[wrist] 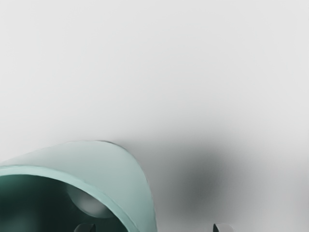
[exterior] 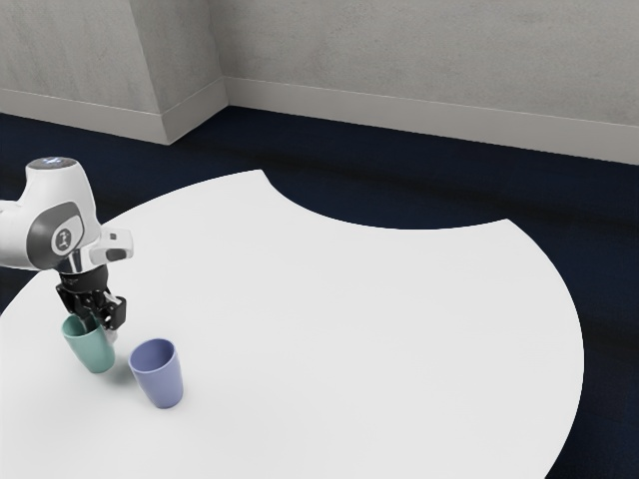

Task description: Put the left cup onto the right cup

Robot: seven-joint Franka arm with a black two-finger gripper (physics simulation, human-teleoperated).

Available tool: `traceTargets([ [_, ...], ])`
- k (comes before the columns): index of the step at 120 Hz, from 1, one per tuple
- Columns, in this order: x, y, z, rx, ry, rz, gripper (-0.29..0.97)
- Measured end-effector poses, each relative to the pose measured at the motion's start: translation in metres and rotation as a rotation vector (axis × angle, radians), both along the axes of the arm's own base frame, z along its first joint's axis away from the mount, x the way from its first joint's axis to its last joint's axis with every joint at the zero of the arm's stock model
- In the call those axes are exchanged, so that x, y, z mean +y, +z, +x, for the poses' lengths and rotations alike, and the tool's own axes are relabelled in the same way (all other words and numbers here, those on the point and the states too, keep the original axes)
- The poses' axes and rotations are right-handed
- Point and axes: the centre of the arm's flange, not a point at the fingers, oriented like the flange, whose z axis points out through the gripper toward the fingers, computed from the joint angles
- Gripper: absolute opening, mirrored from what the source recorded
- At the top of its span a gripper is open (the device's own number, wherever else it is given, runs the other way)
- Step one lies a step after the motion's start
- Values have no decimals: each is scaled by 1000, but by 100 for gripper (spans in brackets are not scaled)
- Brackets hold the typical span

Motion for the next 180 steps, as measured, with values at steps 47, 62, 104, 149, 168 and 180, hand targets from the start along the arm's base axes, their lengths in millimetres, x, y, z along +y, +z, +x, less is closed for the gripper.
traceTargets([
  [47,0,-1,0,1,0,0,14],
  [62,1,-1,0,1,2,0,10],
  [104,0,-1,0,1,1,0,-2],
  [149,0,1,0,-2,3,2,-10],
  [168,1,5,0,-9,4,7,-11],
  [180,0,10,0,-17,5,10,-11],
])
